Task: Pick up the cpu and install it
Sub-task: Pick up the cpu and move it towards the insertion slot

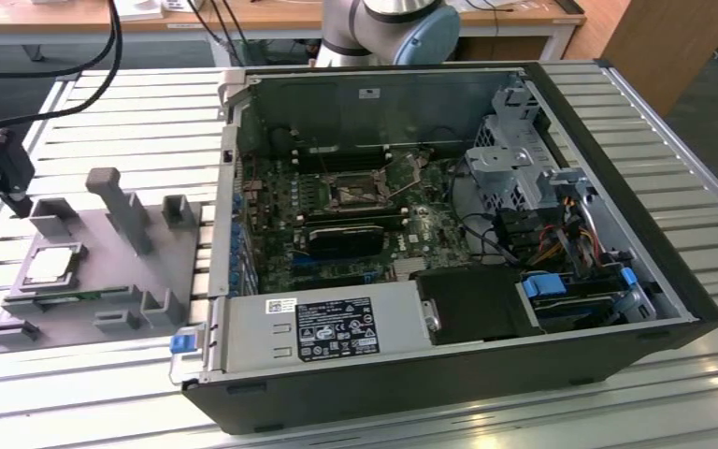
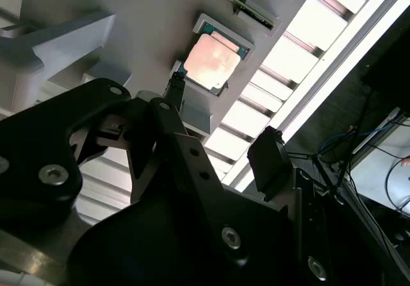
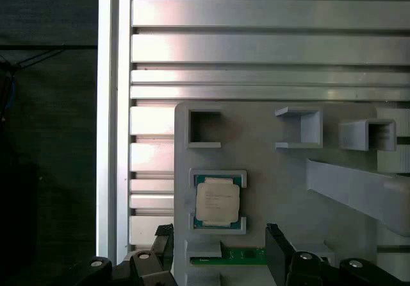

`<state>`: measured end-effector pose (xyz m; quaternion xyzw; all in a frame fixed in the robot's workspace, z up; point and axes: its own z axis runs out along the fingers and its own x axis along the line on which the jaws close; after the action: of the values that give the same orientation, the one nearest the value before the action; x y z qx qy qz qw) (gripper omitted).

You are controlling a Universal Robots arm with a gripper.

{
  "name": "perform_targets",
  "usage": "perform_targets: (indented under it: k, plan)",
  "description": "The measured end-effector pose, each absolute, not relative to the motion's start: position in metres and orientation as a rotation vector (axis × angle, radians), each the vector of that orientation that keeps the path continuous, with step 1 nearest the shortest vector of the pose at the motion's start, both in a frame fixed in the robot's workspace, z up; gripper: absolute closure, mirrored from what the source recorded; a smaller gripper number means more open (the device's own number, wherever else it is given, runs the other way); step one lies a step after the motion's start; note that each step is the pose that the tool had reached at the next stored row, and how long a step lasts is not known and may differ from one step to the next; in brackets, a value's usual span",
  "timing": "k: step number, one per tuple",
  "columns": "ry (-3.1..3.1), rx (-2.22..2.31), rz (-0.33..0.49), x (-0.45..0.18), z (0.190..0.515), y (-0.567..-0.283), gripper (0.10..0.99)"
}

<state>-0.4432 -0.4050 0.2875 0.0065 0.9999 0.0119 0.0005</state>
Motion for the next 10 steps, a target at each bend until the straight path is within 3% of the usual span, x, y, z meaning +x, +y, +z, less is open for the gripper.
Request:
perform_targets:
  k: [10]
  plan:
    - [3.140, 0.020, 0.038, -0.443, 0.275, -0.405, 0.408]
